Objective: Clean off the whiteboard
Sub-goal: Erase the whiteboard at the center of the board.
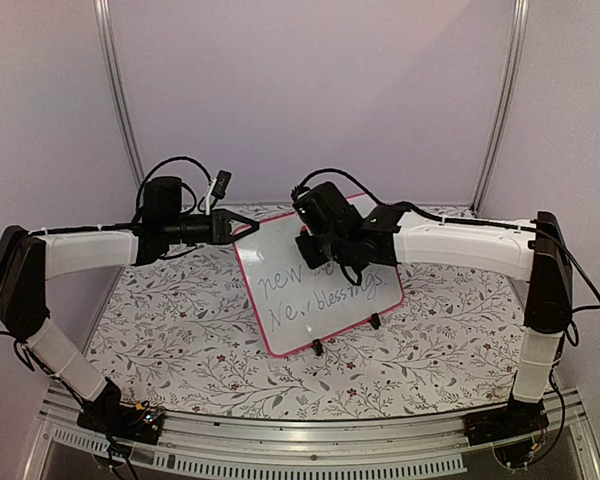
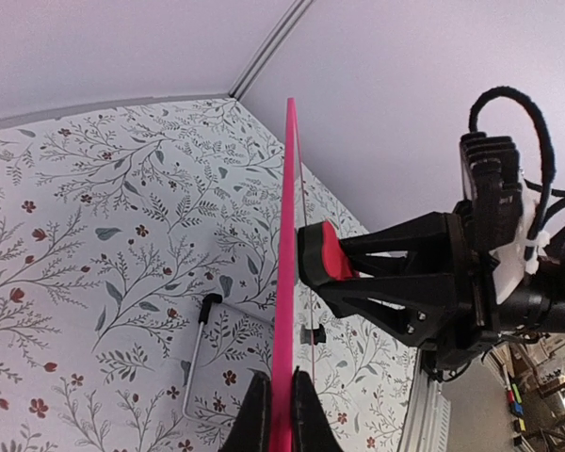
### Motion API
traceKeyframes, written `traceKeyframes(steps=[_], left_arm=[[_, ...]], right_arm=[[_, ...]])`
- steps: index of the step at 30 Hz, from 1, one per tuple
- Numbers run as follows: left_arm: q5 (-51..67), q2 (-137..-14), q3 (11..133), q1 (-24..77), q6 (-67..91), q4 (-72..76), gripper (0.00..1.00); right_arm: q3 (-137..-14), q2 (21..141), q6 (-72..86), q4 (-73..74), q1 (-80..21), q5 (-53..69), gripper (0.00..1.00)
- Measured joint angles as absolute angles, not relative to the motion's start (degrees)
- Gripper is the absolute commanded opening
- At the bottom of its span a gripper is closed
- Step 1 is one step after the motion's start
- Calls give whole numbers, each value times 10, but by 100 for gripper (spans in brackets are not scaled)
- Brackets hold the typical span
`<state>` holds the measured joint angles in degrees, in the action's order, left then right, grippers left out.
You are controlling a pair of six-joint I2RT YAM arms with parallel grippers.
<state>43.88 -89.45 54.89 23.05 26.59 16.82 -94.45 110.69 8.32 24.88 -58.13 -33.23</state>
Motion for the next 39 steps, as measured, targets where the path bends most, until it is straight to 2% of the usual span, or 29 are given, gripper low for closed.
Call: traceKeyframes(steps=[11, 19, 39], left_arm=[[436, -885, 546, 236, 255, 164, 0], [430, -880, 546, 240, 249, 161, 0], [417, -871, 546, 249, 236, 155, 0]], right_arm=[[-864, 1063, 113, 244, -581, -313, 0], [-859, 1057, 116, 244, -581, -310, 0], [-999, 1110, 73, 262, -578, -333, 0]])
